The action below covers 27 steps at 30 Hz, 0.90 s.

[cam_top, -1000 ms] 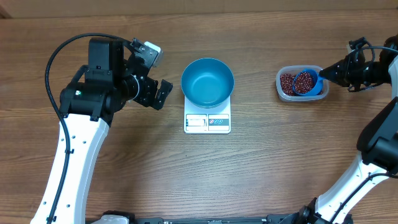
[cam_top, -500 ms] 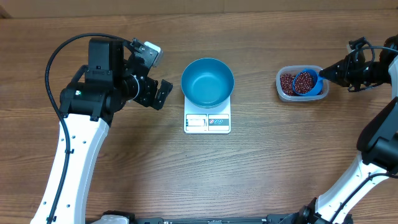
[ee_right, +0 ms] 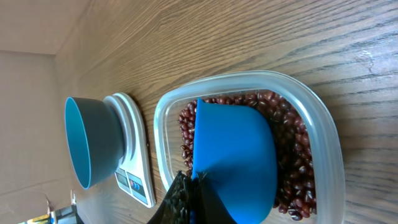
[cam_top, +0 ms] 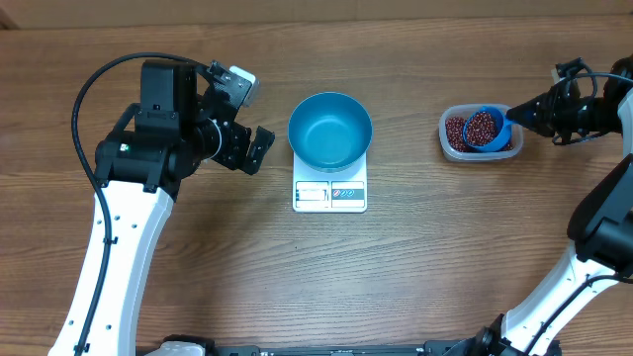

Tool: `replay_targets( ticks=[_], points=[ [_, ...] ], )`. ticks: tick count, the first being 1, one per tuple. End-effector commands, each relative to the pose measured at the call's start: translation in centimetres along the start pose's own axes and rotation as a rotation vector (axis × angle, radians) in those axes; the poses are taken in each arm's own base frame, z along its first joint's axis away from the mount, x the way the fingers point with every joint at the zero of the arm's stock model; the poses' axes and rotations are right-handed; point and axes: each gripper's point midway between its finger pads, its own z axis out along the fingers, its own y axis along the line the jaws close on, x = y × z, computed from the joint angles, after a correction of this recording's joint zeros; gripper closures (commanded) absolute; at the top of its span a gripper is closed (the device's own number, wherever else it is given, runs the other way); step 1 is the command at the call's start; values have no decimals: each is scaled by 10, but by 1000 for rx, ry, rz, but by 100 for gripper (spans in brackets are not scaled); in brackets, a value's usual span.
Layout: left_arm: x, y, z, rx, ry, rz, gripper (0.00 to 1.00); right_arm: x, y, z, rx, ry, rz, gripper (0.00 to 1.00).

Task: Scoop item into bowl and weigh 150g on scale
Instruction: 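Hold the bean-filled scoop above the tub with the right gripper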

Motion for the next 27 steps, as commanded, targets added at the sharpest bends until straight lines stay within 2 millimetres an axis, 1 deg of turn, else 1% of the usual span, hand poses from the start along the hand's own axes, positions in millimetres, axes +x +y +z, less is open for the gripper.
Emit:
replay_targets(
  ticks=[1, 22, 27],
  points=[
    [0, -5, 1, 19, -2, -4, 0, 1, 2, 3, -54, -2, 25, 96],
    [1, -5, 1, 20, 2, -5, 1, -2, 8, 2, -95, -15, 25, 96],
    [2, -6, 1, 25, 8, -7, 0, -2, 5, -1, -95, -23, 32, 96]
  ],
)
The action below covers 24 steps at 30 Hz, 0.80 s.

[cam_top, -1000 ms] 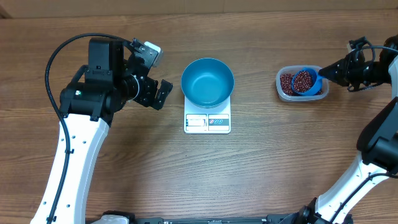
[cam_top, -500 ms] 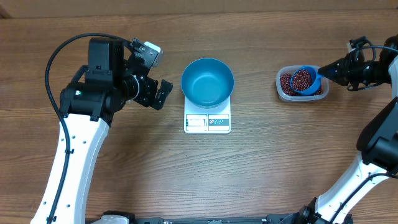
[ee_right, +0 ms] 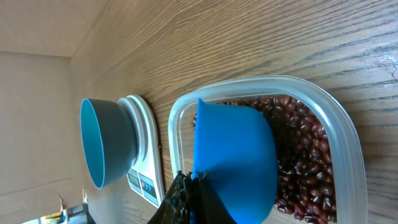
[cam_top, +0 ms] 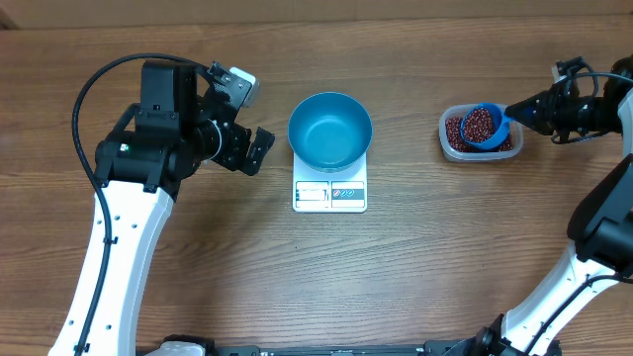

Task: Scoop item into bowl and weigh 150g on scale
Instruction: 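Hold the bean-filled scoop above the tub with the right gripper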

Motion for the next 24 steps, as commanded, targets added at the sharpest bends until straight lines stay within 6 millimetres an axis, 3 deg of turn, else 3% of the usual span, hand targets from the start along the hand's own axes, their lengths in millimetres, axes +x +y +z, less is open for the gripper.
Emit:
replay_targets(
  ticks=[1, 14, 16, 22, 24],
  points=[
    [0, -5, 1, 23, -1, -5, 0, 0, -4, -2, -45, -12, 31, 96],
    [0, -6, 1, 24, -1, -4, 2, -2, 3, -14, -129, -48, 39, 96],
    [0, -6, 1, 24, -1, -4, 13, -2, 3, -14, -129, -48, 39, 96],
    [-1, -13, 1, 64, -9, -5, 64, -2, 3, -14, -129, -48, 38, 96],
    [-2, -15, 0, 75, -12, -5, 85, -2, 3, -14, -129, -48, 38, 96]
  ],
)
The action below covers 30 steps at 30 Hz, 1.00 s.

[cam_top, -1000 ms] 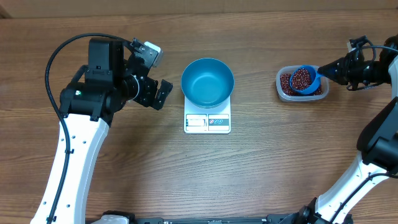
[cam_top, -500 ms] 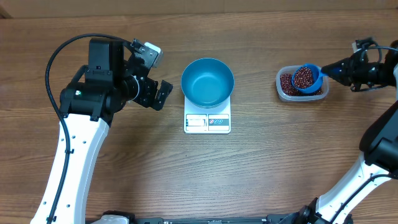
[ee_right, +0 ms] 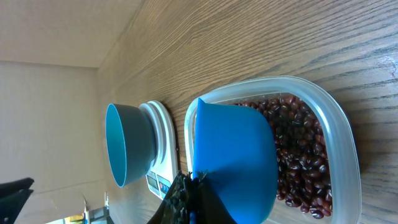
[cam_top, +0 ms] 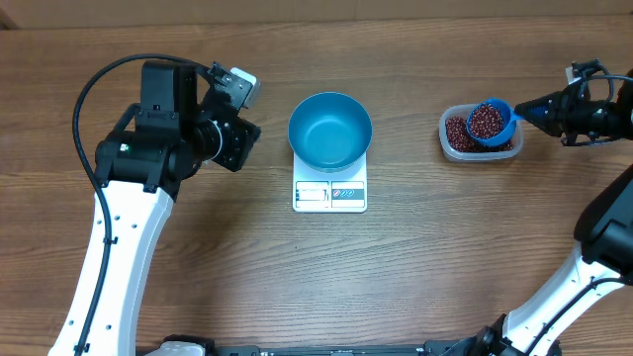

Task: Scoop item into bowl and weigh 150g on scale
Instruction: 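Hold the bean-filled scoop above the tub with the right gripper, then move the left gripper to the scale's front button panel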

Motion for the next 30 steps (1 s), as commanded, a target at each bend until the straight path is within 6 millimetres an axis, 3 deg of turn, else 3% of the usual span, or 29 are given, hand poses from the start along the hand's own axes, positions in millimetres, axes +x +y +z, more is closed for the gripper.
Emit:
replay_targets(
  ticks=[1, 11, 17, 23, 30],
  points=[
    [-1, -9, 1, 45, -6, 3, 96, 0, 0, 3, -44, -3, 11, 96],
    [3, -21, 1, 97, 8, 40, 96, 0, 0, 3, -44, -2, 12, 96],
    [15, -47, 8, 143, 69, 170, 96, 0, 0, 3, -44, -3, 11, 96],
    [24, -73, 33, 131, 156, 277, 96, 0, 0, 3, -44, -2, 12, 96],
    [48, -112, 75, 185, 285, 379, 96, 0, 0, 3, -44, -2, 12, 96]
  ],
)
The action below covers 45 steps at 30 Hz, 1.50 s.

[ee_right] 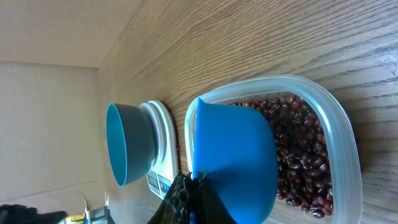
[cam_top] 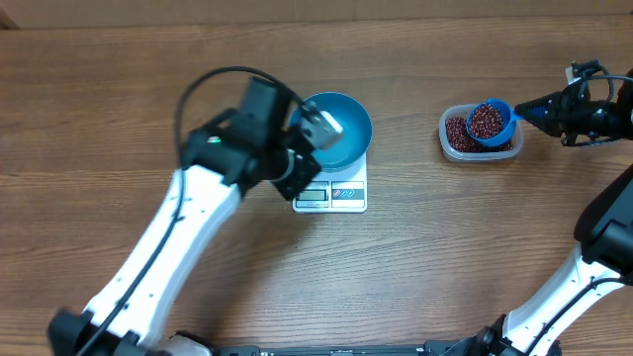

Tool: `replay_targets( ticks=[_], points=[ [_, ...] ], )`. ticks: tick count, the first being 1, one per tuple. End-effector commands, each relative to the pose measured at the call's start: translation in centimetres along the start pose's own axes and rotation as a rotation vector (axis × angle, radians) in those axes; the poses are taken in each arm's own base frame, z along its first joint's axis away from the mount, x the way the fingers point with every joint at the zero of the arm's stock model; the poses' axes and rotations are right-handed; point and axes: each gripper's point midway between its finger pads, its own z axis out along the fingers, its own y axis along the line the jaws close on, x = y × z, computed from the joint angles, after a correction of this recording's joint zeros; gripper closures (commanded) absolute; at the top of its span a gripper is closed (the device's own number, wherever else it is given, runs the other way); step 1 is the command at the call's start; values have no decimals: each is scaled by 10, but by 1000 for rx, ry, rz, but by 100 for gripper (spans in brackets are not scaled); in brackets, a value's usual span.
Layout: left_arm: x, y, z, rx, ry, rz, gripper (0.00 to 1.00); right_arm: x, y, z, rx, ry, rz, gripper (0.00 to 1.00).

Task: Scoop item into bowl and weigh 150g on scale
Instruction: 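Move the left gripper to the scale's front button panel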

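Note:
My right gripper [ee_right: 193, 185] is shut on the handle of a blue scoop [ee_right: 233, 155]. In the overhead view the scoop [cam_top: 487, 121] is heaped with red beans and sits over the clear plastic container [cam_top: 450, 148] of beans [ee_right: 301, 168] at the right. A blue bowl [cam_top: 346, 124] stands on the white scale [cam_top: 336, 195] mid-table. My left gripper [cam_top: 305, 160] hangs over the bowl's left rim and the scale's left side. Its fingers are hidden under the wrist, so whether it is open or shut does not show.
The left arm [cam_top: 188, 227] stretches diagonally from the front left to the scale. Bare wooden tabletop [cam_top: 415, 257] lies between the scale and the container. The right arm [cam_top: 603, 227] runs along the right edge.
My left arm has moved right, from the table's left side to the bowl and scale, covering the bowl's left rim. The right gripper and loaded scoop stay where they were.
The right gripper held the scoop low in the container's beans, then slightly higher, then full of beans over the container, where it still is. The left gripper stayed left of the scale, and now it is at the bowl.

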Motion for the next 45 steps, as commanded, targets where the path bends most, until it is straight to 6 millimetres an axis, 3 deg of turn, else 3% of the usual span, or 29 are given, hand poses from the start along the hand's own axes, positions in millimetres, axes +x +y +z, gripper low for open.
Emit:
replay_targets(
  ticks=[1, 9, 21, 32, 45],
  points=[
    [7, -7, 26, -21, 91, 59, 95, 0, 0, 3, -43, -4, 10, 96],
    [14, -21, 77, -31, 205, 161, 96, 0, 0, 3, -43, -4, 10, 96],
    [12, -16, 135, -25, 217, 137, 96, 0, 0, 3, -43, -4, 9, 96],
    [7, -12, 144, -86, 199, 1, 96, 0, 0, 3, -43, -4, 9, 96],
    [23, -10, 158, -268, 216, -69, 96, 0, 0, 3, -43, -4, 14, 96]
  ],
)
